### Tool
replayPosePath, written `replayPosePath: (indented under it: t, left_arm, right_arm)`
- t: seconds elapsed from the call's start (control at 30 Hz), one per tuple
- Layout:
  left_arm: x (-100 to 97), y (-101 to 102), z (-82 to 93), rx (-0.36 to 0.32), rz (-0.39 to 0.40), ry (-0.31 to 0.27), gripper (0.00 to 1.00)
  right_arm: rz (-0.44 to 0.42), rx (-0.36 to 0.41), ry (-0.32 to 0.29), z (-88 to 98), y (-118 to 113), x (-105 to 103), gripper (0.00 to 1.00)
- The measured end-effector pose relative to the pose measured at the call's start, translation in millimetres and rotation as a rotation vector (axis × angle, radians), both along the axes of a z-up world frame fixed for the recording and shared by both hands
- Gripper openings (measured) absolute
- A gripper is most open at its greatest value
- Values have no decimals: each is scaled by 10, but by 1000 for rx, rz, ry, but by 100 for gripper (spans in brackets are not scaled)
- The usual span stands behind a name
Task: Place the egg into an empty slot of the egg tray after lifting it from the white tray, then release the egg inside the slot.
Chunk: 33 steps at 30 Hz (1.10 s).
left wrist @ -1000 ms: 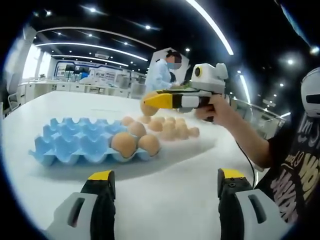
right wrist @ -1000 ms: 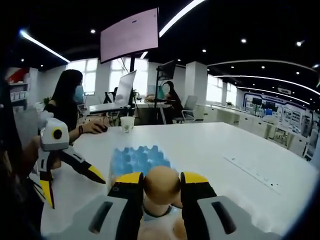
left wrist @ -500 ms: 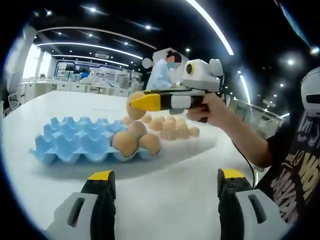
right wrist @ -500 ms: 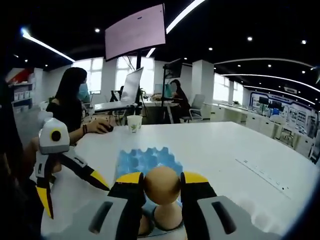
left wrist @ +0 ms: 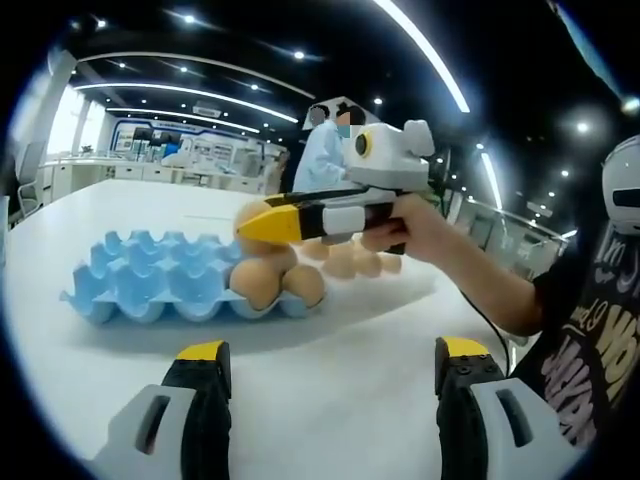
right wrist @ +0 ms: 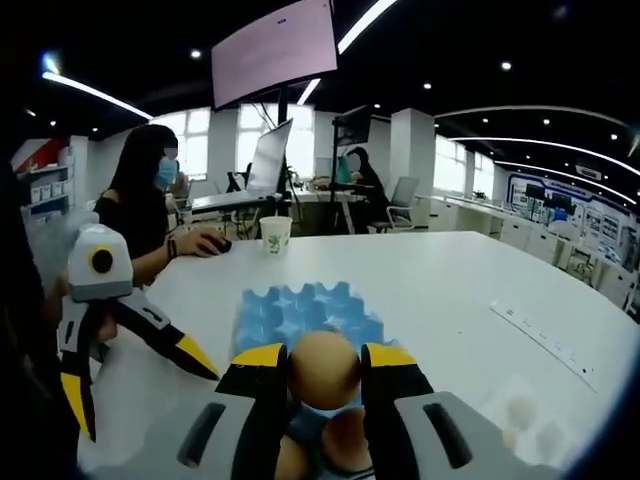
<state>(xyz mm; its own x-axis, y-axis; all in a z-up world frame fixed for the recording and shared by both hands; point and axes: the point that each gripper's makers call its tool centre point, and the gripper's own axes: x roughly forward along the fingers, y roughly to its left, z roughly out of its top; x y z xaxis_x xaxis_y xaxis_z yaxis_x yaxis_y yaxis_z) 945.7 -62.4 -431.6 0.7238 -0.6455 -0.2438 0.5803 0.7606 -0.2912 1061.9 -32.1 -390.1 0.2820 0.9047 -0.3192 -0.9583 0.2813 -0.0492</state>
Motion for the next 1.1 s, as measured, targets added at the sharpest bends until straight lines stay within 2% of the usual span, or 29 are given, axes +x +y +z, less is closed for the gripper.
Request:
replayPosePath:
  t: [0.13,0.53,0.67,0.97,1.1]
  left_arm:
    - [9,11,-12,0,-1,2,85]
    - [28,38,-6,-5,-1,1,85]
    - [37,43,-1,-4,2,-1,85]
    - [40,26,0,-1,-4,-1,85]
    - [34,22,15,-6,-6,-5,85]
  right_arm:
    - [-8,-14,-1,-51,8,21,30]
    - [-28,-39,49,-178,34,47,30]
    - [-54,-81,22,-235,15,114,31]
    - [-57,-90,52,-274,51,196,30]
    - [-45,-92,46,-264,67,195,29]
